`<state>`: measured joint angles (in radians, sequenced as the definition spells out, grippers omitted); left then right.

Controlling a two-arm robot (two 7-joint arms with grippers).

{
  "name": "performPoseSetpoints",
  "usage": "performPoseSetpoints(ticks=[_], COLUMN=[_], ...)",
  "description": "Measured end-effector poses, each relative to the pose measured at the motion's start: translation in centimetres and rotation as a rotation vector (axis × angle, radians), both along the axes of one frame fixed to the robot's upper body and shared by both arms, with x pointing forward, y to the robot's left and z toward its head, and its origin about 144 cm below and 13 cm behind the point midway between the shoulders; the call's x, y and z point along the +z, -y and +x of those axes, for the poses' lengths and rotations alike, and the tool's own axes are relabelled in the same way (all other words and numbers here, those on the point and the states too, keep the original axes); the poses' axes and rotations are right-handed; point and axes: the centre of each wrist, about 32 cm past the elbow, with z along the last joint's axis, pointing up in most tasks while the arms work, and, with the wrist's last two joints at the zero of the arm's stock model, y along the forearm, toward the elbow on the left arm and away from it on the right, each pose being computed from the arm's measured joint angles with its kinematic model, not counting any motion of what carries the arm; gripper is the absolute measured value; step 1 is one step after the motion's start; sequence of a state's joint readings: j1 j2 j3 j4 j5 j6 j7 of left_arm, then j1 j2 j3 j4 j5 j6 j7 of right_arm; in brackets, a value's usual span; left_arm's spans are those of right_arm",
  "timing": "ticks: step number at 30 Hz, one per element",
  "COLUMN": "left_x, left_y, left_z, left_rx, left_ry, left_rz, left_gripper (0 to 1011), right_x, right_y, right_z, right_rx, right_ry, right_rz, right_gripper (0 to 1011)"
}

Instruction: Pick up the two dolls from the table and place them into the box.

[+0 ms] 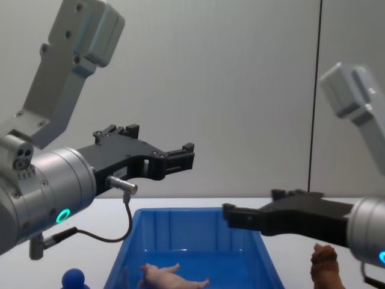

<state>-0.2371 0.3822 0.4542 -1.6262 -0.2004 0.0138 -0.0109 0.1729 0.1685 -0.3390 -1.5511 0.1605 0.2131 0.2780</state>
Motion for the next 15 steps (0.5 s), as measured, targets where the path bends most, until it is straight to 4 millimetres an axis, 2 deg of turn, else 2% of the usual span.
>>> performPoseSetpoints(ticks=[15], left_x=[0.0], left_y=[0.0], left_z=[0.0], left_rx=[0.0], left_ry=[0.0], left_rz=[0.0], left_gripper=[1001], right_x=[-0.3], right_y=[1.1], right_z=[-4.1], right_rx=[-0.216], right_ry=[-0.031], right_rz=[-0.054], right_gripper=[1001])
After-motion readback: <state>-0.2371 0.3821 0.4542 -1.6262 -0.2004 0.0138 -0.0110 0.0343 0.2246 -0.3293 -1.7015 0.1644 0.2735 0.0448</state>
